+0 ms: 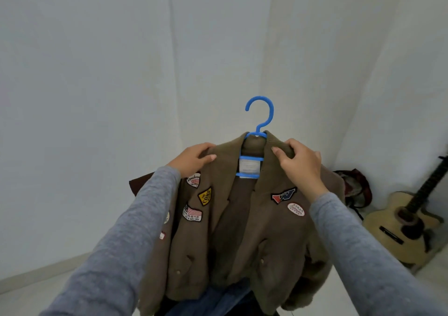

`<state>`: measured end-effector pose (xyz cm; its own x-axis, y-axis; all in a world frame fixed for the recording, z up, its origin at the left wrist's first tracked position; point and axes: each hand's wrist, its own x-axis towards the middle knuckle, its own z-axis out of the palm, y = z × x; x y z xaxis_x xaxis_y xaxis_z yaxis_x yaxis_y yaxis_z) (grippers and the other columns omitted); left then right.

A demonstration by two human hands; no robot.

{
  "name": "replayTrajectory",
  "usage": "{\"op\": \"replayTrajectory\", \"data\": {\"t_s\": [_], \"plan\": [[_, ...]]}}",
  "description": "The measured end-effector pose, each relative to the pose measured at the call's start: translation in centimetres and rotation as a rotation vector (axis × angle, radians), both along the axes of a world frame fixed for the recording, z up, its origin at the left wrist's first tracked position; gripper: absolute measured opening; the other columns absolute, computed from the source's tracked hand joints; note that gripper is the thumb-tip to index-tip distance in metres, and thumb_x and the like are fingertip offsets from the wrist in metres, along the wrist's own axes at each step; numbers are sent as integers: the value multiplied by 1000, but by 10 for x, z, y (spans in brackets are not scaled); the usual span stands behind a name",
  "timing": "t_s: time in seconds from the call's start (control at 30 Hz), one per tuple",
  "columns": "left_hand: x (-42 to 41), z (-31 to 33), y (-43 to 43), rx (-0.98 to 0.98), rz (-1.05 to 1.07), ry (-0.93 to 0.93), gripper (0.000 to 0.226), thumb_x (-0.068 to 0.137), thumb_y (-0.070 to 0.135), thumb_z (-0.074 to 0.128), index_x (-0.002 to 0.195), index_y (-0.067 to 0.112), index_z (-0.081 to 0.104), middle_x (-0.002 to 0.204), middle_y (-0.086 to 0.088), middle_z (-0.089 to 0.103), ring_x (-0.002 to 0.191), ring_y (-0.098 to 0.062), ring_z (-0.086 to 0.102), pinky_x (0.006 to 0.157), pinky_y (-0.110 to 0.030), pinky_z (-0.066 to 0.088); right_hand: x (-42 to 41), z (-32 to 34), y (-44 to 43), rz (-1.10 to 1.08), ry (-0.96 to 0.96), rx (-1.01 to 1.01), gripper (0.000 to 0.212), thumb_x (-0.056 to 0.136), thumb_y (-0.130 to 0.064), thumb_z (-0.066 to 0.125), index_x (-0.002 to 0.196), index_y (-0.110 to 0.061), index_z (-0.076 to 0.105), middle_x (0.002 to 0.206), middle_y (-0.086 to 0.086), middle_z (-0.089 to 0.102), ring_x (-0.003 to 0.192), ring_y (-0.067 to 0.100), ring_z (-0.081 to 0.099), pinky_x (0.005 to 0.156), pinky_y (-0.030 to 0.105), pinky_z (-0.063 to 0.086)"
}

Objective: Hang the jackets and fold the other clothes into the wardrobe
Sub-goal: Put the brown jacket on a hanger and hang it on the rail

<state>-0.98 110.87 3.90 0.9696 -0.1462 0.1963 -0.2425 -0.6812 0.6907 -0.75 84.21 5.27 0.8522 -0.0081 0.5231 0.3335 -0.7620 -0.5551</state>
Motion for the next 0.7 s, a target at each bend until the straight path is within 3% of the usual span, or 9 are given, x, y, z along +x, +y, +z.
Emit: {"op": "replayTrajectory", "data": {"t_s": [0.1, 0.23, 0.4, 0.57, 0.7], "plan": [[-9, 17, -38, 58, 19, -118, 4, 90, 20, 61, 93, 20, 58, 91, 1, 57, 91, -18, 54, 72, -24, 36, -23, 14, -38, -6, -22, 48, 25, 91, -42, 54, 85, -19, 59, 77, -5, 63, 76, 16, 53, 88, 36, 33], [-34, 39, -110, 39, 9, -304, 10, 85, 23, 67, 86, 18, 59, 87, -1, 57, 89, -20, 53, 76, -30, 38, -64, 35, -108, -1, -7, 160, 25, 85, -45, 60, 81, -21, 60, 75, -6, 63, 78, 19, 58, 83, 48, 48], [-76, 65, -197, -56, -18, -463, 19, 84, 30, 67, 93, 14, 62, 91, 2, 58, 91, -16, 54, 83, -33, 43, -126, 53, -187, -31, 11, 257, 22, 84, -39, 67, 86, -17, 65, 80, -3, 66, 80, 16, 62, 72, 37, 55], [-119, 87, -298, -74, -115, -569, 18, 84, 29, 67, 91, 13, 62, 90, 0, 59, 89, -16, 52, 81, -32, 40, -202, 70, -279, -112, 10, 248, 19, 86, -37, 66, 84, -18, 66, 79, -1, 67, 76, 14, 63, 59, 23, 48], [-144, 90, -374, -90, -193, -614, 16, 84, 30, 67, 88, 15, 63, 87, 4, 58, 89, -16, 52, 84, -36, 40, -261, 78, -342, -147, 113, 235, 23, 87, -36, 65, 88, -13, 66, 84, 6, 70, 80, 19, 66, 70, 34, 55]]}}
